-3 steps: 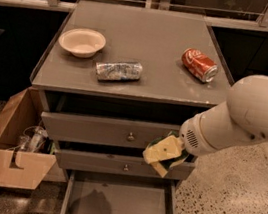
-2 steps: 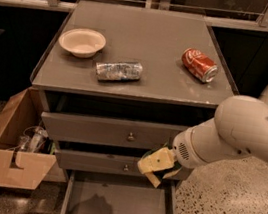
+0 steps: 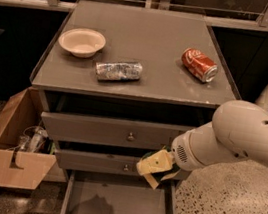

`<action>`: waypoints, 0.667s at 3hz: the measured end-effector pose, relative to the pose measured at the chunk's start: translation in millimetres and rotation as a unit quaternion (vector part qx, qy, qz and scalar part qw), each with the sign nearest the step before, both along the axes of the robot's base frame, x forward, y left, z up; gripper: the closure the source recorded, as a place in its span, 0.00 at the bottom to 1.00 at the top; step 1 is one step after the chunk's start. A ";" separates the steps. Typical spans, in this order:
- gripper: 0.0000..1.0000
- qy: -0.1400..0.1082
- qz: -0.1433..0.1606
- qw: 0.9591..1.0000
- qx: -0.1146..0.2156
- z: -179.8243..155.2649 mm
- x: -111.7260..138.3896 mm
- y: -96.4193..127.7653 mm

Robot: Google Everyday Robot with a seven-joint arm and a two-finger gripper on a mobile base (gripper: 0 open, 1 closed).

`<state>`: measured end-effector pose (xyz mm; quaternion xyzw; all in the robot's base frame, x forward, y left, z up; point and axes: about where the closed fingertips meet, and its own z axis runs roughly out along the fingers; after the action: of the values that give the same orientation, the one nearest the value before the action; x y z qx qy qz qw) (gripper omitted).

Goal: Place sponge into bottom drawer

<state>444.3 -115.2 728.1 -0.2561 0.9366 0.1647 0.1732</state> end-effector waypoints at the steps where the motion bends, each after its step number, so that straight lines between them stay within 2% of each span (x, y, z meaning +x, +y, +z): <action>1: 1.00 0.028 -0.031 0.999 0.003 -47.3 -5.7 1.0; 2: 1.00 0.032 -0.082 0.996 0.014 -90.5 -0.7 -0.2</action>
Offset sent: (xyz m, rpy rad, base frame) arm -0.0030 -0.0034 -0.1456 0.0439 0.1092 -0.2651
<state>443.6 -115.4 637.6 -0.1703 0.9572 0.1711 0.1597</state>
